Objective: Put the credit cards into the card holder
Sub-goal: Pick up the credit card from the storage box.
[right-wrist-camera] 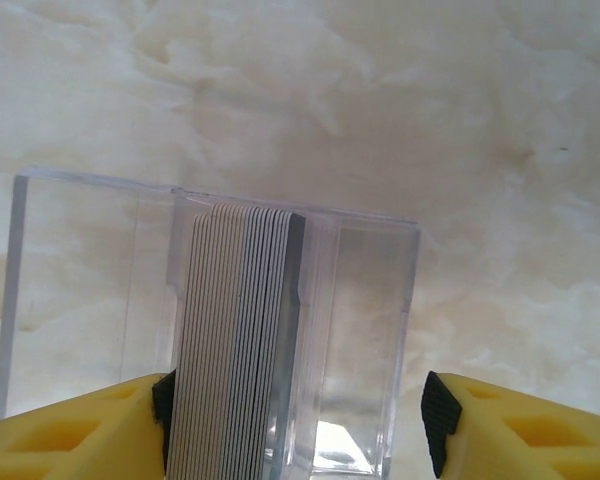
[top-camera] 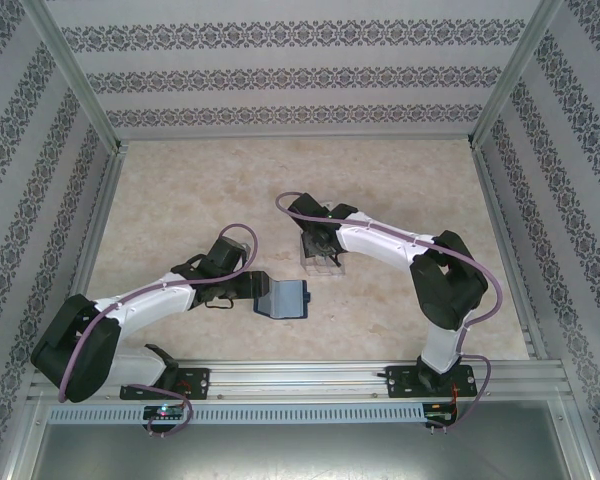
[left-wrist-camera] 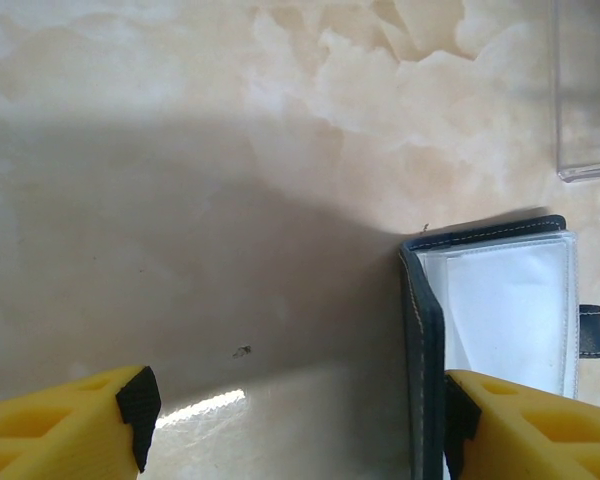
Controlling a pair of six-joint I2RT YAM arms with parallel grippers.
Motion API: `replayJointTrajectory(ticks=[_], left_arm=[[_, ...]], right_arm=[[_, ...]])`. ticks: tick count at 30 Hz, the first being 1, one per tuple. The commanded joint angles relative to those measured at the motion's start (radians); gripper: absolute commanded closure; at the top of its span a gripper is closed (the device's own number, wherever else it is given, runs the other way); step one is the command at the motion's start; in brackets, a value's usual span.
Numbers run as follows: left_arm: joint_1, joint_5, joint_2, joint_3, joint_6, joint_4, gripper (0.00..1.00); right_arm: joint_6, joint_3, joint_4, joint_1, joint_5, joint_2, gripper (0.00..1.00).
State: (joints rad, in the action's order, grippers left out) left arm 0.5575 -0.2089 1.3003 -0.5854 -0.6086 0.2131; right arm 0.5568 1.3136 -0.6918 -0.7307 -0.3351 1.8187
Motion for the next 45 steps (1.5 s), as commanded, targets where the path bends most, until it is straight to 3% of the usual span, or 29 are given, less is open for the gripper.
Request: replayJointTrajectory(ticks=[1,5,17,25,33,41,45], left_arm=[[-0.01,-0.016,-0.009,0.014,0.014,-0.014,0.24],[-0.009,-0.014,0.001,0.014,0.009,-0.012,0.25],[-0.01,-0.024,0.027,-0.007,0.017,0.006,0.25],[-0.011,-0.019,0.027,-0.003,0.006,-0.003,0.25],[-0.011,-0.043,0.042,0.007,-0.013,-0.022,0.26],[-0.011,-0.033,0.021,0.012,-0.05,-0.024,0.42],[-0.013,-0.061,0.029,0.016,-0.094,-0.032,0.57]], right_arm=[[-0.03,0.009,-0.054,0.0,-0.094,-0.039,0.37],[-0.034,0.016,-0.072,0.001,-0.091,-0.044,0.46],[-0.086,0.019,-0.11,0.014,-0.182,-0.057,0.55],[-0.126,-0.004,-0.098,0.029,-0.131,-0.082,0.87],[-0.143,-0.008,-0.094,0.03,-0.072,-0.126,1.0],[-0.074,-0.076,-0.008,0.015,0.104,-0.321,1.0],[0.091,-0.244,0.205,-0.062,0.247,-0.441,1.0]])
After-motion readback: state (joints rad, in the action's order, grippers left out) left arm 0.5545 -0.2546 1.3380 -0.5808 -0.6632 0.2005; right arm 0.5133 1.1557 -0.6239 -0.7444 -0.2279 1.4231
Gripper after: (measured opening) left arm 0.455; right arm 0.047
